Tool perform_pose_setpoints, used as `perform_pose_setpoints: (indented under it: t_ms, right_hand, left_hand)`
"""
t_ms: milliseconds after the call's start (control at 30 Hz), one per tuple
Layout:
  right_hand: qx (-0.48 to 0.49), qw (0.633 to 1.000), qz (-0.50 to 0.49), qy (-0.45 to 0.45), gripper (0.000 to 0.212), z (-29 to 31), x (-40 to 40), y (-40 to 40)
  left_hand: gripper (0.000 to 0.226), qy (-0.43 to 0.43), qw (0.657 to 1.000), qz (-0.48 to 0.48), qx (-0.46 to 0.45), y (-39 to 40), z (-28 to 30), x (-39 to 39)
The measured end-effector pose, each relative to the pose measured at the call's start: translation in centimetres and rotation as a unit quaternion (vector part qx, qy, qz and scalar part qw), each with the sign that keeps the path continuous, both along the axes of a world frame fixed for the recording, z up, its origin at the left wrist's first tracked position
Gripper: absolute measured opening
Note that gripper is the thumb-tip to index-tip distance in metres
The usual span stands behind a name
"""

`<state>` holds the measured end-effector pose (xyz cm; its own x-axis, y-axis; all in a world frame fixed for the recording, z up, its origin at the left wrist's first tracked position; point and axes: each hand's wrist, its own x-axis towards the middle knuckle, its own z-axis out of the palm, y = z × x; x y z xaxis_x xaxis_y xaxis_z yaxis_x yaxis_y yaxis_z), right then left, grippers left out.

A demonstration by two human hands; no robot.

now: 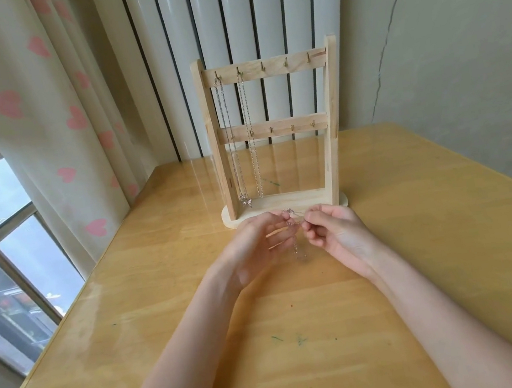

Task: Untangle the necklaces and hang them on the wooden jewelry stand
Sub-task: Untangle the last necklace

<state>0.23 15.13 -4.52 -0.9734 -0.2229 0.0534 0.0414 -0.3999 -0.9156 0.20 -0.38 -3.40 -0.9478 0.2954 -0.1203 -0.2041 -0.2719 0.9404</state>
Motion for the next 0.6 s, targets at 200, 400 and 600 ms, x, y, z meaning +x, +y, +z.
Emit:
perform_pose_setpoints:
  t_ms: [200,400,600]
  right_hand:
    - [-0.016,0.999,-0.024,-0.016,0.014,-0.2,-0.1,0.2]
    - [0.099,0.995,-0.017,-0.001,0.018,-0.6,0.1,-0.2]
    - [0.178,0.983,0.025,0.031,0.010,-1.0,0.1,-0.3]
  left_hand:
    - [0.011,0.068,0.991,0.014,-0.119,-0.1,-0.9,0.3]
    - [0.009,0.037,0.996,0.069,-0.050,0.0,-1.0,0.1]
    - [0.014,0.044,0.994,0.097,-0.036,0.5,-0.8,0.3]
